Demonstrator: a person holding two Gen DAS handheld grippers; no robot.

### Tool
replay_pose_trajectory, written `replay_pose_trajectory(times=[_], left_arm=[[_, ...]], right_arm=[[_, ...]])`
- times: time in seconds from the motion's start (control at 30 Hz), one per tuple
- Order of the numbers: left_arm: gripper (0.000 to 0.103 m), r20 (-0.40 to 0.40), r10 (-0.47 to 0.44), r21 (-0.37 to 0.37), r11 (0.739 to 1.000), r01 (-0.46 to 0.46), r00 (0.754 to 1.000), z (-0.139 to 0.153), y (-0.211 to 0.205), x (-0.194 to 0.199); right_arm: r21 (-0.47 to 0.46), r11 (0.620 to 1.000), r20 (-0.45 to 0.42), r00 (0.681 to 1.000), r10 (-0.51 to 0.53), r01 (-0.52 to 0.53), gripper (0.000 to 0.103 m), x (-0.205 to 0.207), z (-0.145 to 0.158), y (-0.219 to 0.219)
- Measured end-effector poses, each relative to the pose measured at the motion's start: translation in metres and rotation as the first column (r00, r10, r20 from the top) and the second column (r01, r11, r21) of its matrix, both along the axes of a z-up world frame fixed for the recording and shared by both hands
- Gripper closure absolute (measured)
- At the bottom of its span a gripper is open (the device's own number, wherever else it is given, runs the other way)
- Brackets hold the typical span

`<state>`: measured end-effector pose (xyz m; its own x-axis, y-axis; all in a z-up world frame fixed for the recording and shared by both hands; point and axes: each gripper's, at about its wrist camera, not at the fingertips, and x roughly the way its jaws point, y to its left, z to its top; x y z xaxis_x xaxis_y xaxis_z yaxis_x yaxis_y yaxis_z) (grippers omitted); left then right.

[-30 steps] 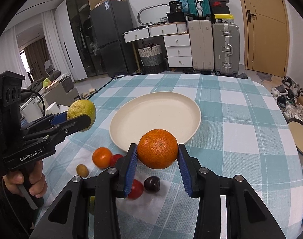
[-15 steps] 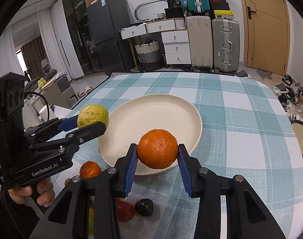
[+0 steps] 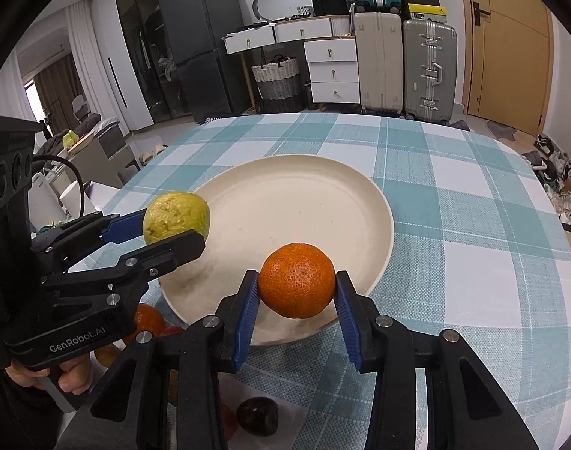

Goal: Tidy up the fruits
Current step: 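Carry both fruits onto the cream plate and open both tools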

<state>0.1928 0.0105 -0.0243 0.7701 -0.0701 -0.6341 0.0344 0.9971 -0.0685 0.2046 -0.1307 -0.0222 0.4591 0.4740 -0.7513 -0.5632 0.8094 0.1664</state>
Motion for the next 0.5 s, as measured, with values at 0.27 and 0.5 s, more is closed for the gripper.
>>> replay_pose_trajectory(times=[0.27, 0.5], left_arm=[[0.057, -0.028, -0.007, -0.010, 1.000, 0.007, 1.000, -0.007, 0.001, 0.004], [0.056, -0.028, -0.002, -0.016, 1.000, 0.001, 1.000, -0.006, 0.006, 0.004]], right_arm=[[-0.001, 1.000, -0.009, 1.000, -0.001, 0.001, 0.062, 0.006, -0.004, 0.002], [0.037, 0.998, 0.026, 0.999, -0.046, 0.045, 0.046, 0.002, 0.009, -0.007]])
